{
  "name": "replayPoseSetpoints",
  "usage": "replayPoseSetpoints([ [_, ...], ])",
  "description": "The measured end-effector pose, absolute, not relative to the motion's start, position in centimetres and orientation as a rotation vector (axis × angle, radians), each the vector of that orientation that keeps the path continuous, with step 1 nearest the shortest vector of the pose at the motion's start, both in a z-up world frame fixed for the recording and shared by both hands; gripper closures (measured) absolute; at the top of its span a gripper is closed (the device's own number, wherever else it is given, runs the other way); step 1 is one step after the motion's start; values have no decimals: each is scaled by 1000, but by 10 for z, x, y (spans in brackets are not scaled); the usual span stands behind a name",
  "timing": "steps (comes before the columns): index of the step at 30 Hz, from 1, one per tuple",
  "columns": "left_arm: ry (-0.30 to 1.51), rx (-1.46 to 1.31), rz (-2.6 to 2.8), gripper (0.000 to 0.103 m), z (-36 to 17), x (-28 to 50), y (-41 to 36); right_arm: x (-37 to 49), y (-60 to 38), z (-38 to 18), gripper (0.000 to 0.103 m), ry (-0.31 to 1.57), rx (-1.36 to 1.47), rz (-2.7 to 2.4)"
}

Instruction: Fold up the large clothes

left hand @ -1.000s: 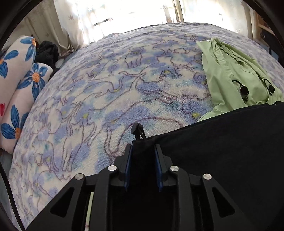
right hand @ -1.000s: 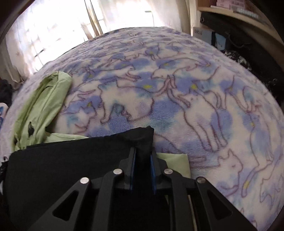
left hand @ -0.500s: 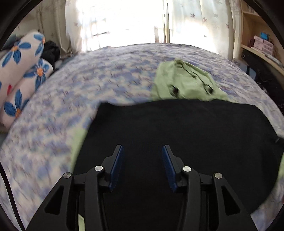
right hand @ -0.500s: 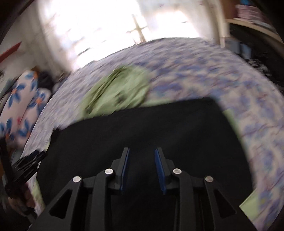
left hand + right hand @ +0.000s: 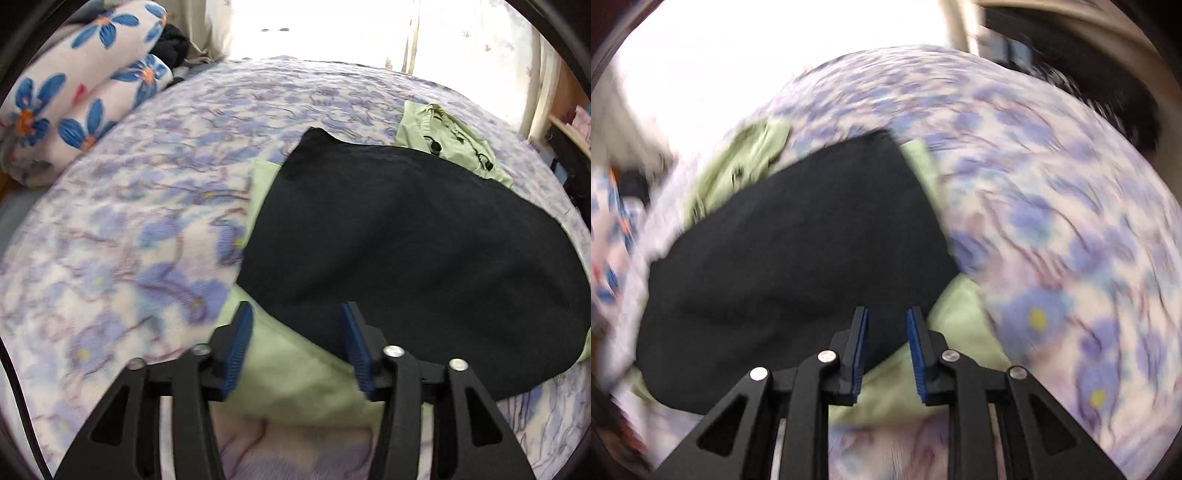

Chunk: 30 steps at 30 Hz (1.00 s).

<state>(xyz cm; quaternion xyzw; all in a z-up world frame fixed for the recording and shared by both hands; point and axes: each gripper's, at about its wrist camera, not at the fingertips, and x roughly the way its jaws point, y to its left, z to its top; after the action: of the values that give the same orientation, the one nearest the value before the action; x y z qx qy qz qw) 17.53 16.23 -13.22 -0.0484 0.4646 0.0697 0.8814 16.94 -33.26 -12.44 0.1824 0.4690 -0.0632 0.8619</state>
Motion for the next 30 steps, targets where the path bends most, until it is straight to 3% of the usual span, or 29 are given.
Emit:
replayPoseSetpoints([
  [1,961,-120,140,46,-127,166,161,160,-337,-118,76,959,409,-137],
  [4,952,-203,115,28,-118,145,166,133,-346,-107,55,900,506,-130],
  [5,948,-241,114,25,-117,136,169,124,-349,-108,45,895,539,-125],
  [6,948,-266,114,24,-117,133,169,118,-352,-111,42,897,565,-121],
  [11,1025,-447,85,24,-145,122,182,108,-362,-148,42,963,683,-130],
  [17,1006,-621,53,24,-175,142,196,143,-363,-167,43,897,741,-105],
  [19,982,-660,63,24,-178,153,199,152,-359,-167,58,893,733,-114],
  [20,972,-671,69,29,-179,157,200,154,-356,-167,85,896,720,-117],
  [21,963,-684,95,37,-181,161,202,156,-354,-168,92,910,705,-125],
  [22,961,-684,124,62,-181,163,204,153,-352,-168,92,905,714,-113],
  [23,957,-690,131,75,-183,166,207,149,-352,-166,94,883,722,-115],
  [25,948,-757,106,86,-183,168,214,141,-350,-161,96,859,721,-111],
  [30,922,-703,107,92,-163,163,212,116,-337,-138,96,820,691,-111],
])
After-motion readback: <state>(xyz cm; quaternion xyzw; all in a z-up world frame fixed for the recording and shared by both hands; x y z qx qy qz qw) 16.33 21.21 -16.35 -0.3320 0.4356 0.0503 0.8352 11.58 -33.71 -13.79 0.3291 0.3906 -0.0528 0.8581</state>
